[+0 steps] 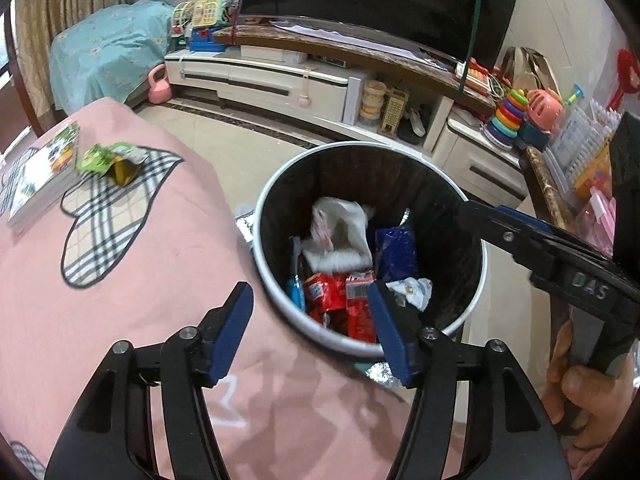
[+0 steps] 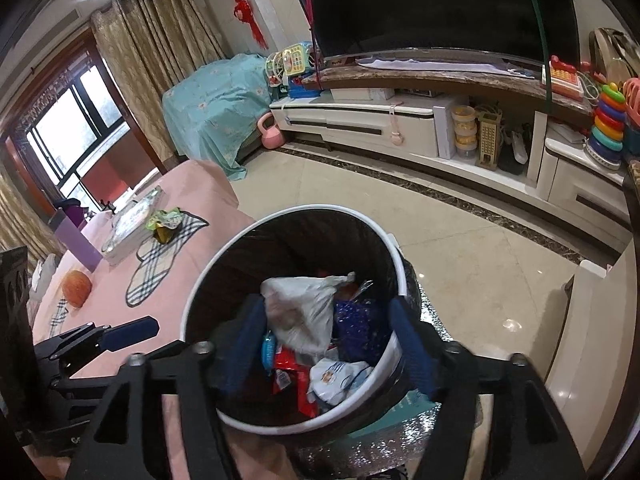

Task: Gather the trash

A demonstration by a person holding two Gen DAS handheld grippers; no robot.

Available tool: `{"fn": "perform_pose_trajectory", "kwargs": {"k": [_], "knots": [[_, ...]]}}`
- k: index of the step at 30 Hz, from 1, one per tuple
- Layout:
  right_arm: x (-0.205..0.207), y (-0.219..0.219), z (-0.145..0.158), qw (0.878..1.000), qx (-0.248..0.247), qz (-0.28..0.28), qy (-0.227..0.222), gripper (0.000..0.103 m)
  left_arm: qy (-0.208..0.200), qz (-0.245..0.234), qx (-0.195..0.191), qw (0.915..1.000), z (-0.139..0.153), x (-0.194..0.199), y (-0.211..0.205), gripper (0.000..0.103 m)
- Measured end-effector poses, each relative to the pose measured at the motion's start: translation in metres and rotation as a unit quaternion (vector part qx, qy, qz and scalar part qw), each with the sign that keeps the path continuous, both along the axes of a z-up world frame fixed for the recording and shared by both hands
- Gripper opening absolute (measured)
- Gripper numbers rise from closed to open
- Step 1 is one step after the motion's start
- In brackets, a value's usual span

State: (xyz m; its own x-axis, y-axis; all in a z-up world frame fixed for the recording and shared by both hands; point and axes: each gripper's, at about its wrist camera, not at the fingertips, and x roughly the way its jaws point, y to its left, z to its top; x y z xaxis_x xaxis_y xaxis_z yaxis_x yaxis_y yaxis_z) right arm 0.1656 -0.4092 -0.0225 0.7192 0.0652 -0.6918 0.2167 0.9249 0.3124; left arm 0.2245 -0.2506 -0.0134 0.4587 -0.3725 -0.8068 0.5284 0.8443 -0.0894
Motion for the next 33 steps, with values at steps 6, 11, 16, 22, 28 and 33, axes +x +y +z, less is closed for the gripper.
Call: {"fn": "perform_pose_trajectory", "kwargs": {"k": [6,11,16,22,28,33], "knots": [[-0.02,0.01,0.005,1.0,0.018,-0.006,-0.015,0.091,0.006,0.02,-0.025,0.9995,0.001,-0.014,0.03,0.062],[-0.042,0.024,0.013,0.999,0.025,-0.011,-0.03,0.093,0.013,0.04,-0.061,0.9972,0.001,-0.036,0.061,0.064],[-0.071,0.043,0.017,0.998,0.027,-0.023,-0.06,0.1,0.001,0.055,-0.083,0.995,0.004,-0.062,0.086,0.067],[-0.099,0.068,0.012,0.997,0.032,-0.025,-0.071,0.101,-0.032,0.078,-0.091,0.9923,0.002,-0.093,0.118,0.073],[-0.122,0.092,0.007,0.996,0.018,-0.026,-0.087,0.101,-0.061,0.103,-0.103,0.9875,-0.003,-0.12,0.149,0.077],[-0.138,0.109,0.014,0.993,-0.014,-0.034,-0.109,0.101,-0.099,0.122,-0.106,0.9818,0.002,-0.14,0.167,0.078]]}}
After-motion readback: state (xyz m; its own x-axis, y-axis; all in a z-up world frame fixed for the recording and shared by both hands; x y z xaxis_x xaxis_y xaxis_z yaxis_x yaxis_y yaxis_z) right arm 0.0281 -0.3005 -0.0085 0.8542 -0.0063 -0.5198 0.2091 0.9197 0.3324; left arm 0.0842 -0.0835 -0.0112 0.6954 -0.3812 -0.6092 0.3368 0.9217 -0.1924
